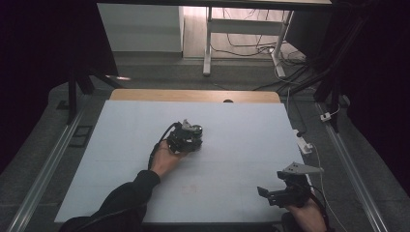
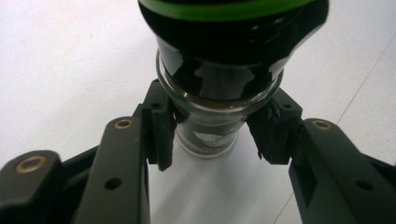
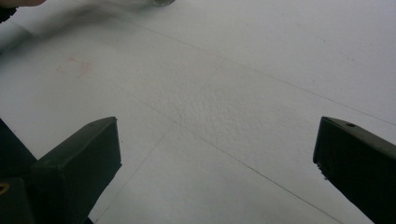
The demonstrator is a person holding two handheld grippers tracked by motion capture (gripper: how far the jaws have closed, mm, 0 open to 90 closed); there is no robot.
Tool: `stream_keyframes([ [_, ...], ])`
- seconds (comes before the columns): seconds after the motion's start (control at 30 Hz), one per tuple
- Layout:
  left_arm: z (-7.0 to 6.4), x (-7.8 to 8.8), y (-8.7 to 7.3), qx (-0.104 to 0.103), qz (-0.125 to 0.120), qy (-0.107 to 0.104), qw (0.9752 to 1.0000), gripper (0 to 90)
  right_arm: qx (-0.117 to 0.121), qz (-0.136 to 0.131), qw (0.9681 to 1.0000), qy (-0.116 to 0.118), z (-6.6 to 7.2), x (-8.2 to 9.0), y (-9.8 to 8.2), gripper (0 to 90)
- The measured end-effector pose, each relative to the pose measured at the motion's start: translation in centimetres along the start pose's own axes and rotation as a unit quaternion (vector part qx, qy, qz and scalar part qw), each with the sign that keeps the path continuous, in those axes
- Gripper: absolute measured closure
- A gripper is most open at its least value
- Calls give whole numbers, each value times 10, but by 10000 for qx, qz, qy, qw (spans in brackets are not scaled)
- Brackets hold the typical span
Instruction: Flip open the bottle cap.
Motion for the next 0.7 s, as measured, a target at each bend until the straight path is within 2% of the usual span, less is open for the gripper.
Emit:
stream_keyframes([
  [0.3,0,0,0,14,-18,-36,10000,538,172,-68,9998,-65,2,0,2,4],
  [0.5,1,0,0,2,-2,-55,10000,538,169,-164,9997,60,6,1,8,4],
  [0.7,1,-1,0,0,-11,-51,10000,538,357,-201,9988,253,16,-4,15,3],
])
Point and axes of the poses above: each handheld gripper's, and its own axes: x roughly backward along the jaws, y roughly out of its top, z roughly to its left, the point moved 7 cm from there along -x, roughly forward along the jaws, and after that the axes turned 7 degrees about -y, right-handed, at the moved point
